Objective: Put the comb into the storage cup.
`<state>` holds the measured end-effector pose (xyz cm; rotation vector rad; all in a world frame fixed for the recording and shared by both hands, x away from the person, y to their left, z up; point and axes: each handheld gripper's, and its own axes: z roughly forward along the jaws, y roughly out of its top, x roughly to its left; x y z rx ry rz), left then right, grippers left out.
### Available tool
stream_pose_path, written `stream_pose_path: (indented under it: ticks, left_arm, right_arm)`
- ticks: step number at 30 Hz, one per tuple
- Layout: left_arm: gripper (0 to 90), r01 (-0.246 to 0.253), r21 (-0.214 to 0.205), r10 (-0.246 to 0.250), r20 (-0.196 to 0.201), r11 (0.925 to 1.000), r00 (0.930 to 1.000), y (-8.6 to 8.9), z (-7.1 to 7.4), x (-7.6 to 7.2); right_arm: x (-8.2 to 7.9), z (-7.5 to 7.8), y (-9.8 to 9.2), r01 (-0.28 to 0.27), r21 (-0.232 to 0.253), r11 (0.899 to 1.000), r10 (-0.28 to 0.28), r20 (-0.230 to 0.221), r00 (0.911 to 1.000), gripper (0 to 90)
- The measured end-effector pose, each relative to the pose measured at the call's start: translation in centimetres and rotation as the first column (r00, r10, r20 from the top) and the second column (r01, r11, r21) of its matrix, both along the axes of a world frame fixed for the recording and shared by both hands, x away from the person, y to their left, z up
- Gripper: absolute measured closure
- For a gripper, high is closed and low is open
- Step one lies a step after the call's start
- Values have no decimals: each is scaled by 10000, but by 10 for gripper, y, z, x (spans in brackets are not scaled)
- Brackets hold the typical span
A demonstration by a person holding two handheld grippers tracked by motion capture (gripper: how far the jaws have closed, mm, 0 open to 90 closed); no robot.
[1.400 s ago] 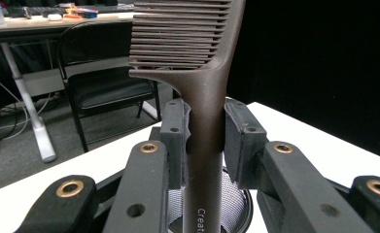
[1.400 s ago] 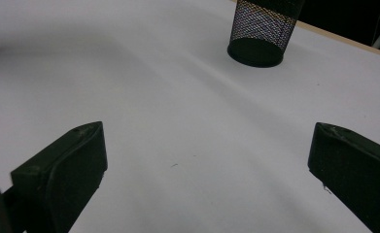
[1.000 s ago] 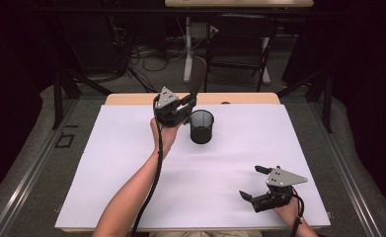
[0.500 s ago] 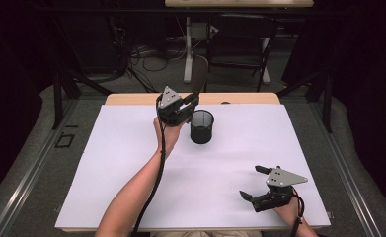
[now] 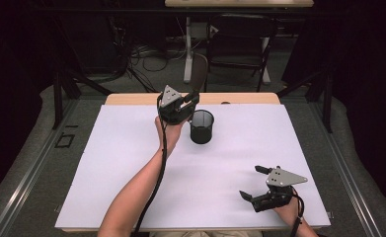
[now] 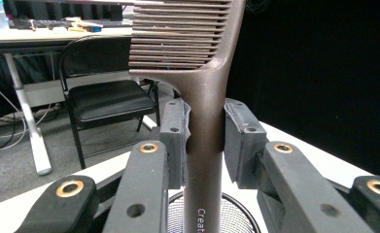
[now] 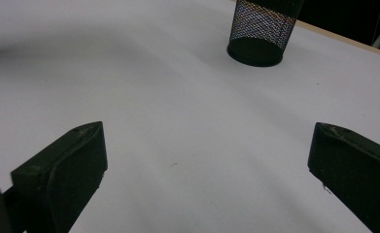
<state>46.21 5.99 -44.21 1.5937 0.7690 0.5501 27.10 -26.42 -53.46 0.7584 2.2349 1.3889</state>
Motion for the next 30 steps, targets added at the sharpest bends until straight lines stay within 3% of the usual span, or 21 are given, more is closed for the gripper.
stream_pose_path:
  ticks: [30]
  left_arm:
    - [723,625,276,-628,121,9977,9980,-7,-2,18]
  right_arm:
    - [1,-1,0,15,-1,10000,-15,-38,10000,4]
